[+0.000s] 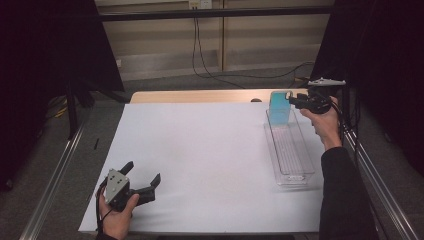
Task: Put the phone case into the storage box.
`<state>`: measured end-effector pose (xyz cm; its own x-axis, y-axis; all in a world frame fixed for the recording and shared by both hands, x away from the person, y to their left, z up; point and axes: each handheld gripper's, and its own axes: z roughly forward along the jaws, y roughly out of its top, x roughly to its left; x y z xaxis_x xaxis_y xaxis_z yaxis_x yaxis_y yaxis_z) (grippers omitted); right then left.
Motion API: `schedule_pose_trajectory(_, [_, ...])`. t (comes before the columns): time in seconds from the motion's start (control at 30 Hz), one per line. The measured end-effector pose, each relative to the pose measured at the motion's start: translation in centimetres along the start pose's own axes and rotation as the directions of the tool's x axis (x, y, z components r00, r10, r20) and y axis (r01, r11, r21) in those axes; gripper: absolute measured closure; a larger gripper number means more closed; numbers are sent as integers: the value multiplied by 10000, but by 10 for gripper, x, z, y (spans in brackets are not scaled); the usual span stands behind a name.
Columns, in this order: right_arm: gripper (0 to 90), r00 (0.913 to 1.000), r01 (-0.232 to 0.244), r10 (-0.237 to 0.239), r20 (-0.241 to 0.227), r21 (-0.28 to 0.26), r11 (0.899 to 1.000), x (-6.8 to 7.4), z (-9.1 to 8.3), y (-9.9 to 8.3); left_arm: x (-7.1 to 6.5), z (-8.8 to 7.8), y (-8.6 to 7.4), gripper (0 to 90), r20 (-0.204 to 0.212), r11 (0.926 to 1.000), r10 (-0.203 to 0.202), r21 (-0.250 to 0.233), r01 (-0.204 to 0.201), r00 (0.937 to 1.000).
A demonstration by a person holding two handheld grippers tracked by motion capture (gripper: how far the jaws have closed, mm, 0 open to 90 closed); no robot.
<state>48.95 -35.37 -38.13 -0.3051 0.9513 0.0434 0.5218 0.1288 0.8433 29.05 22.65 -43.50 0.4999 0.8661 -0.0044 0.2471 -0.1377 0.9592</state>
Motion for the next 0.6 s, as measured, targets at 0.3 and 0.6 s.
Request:
schedule_pose_trajectory(0.3, [273, 9998, -89, 86, -194, -176, 9998, 3, -4, 2, 0, 1, 0, 22, -42, 10000, 6, 43, -6, 10000])
schedule_pose_trajectory(0.6, [24, 9996, -269, 268, -46, -345, 9990, 4, -4, 2, 0, 4, 1, 21, -96, 10000, -61, 68, 62, 9999])
